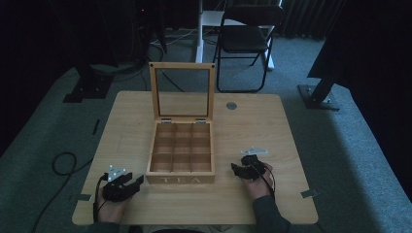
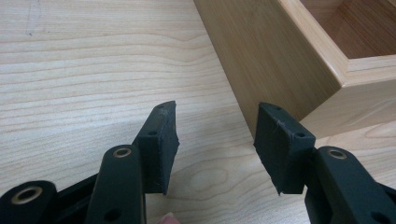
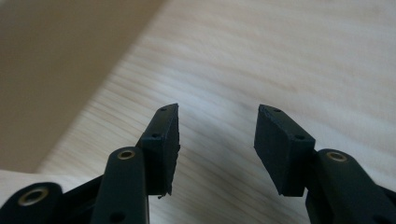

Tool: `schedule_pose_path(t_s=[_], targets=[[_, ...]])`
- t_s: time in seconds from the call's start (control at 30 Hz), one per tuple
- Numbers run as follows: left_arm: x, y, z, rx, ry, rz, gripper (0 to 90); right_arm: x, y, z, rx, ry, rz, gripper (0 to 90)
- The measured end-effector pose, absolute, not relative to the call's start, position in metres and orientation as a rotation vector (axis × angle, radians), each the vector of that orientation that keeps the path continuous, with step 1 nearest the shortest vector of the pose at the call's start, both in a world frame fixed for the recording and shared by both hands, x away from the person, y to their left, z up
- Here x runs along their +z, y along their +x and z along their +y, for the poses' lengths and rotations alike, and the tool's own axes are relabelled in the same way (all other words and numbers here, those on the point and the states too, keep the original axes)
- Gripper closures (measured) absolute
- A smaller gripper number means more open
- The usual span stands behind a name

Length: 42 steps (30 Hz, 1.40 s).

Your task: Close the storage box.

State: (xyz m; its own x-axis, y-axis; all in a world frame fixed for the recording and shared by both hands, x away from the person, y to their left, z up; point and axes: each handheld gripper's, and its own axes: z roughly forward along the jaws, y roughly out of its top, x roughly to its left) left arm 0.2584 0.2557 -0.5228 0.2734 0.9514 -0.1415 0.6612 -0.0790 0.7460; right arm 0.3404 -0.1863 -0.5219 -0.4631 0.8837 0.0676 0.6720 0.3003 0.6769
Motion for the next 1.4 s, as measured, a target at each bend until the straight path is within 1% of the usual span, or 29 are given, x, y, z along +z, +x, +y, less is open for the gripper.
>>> schedule_pose_path(t_s=[0.07, 0.13, 0.3, 0.4, 0.53, 0.63, 0.7, 0.73, 0.77, 0.87, 0.9, 1.0, 1.2, 1.4], targets=[[-0.523, 0.258, 0.256, 0.504, 1.819, 1.463, 49.5, -0.518, 0.34, -0.186, 0.961, 1.391, 2.26, 49.0], [-0.523, 0.258, 0.255, 0.505, 1.82, 1.463, 49.5, -0.508, 0.34, -0.184, 1.008, 1.37, 2.244, 45.7], [-0.523, 0.259, 0.256, 0.5, 1.819, 1.465, 49.3, -0.494, 0.342, -0.174, 1.055, 1.314, 2.244, 49.1], [-0.523, 0.259, 0.255, 0.5, 1.821, 1.462, 49.3, -0.486, 0.346, -0.169, 1.095, 1.314, 2.215, 53.0], [-0.523, 0.258, 0.255, 0.495, 1.822, 1.462, 49.2, -0.474, 0.352, -0.161, 1.114, 1.253, 2.228, 62.6], [-0.523, 0.258, 0.255, 0.499, 1.825, 1.462, 49.2, -0.466, 0.355, -0.156, 1.083, 1.169, 2.206, 63.3], [-0.523, 0.258, 0.255, 0.497, 1.823, 1.462, 49.2, -0.463, 0.358, -0.152, 1.043, 1.14, 2.2, 65.6], [-0.523, 0.258, 0.255, 0.496, 1.823, 1.462, 49.2, -0.462, 0.361, -0.15, 1.033, 1.142, 2.202, 68.0], [-0.523, 0.258, 0.255, 0.497, 1.824, 1.462, 49.1, -0.461, 0.362, -0.15, 1.028, 1.143, 2.202, 68.4], [-0.523, 0.258, 0.255, 0.496, 1.825, 1.463, 49.1, -0.461, 0.369, -0.147, 1.028, 1.147, 2.214, 66.3], [-0.523, 0.258, 0.255, 0.496, 1.825, 1.463, 49.2, -0.461, 0.372, -0.146, 1.029, 1.15, 2.22, 66.9], [-0.523, 0.258, 0.254, 0.496, 1.827, 1.46, 49.1, -0.461, 0.381, -0.141, 1.019, 1.184, 2.275, 61.2], [-0.523, 0.257, 0.254, 0.494, 1.83, 1.459, 49.0, -0.453, 0.394, -0.133, 1.083, 1.181, 2.26, 65.4], [-0.523, 0.257, 0.253, 0.495, 1.833, 1.457, 48.8, -0.44, 0.408, -0.129, 1.142, 1.195, 2.209, 62.2]])
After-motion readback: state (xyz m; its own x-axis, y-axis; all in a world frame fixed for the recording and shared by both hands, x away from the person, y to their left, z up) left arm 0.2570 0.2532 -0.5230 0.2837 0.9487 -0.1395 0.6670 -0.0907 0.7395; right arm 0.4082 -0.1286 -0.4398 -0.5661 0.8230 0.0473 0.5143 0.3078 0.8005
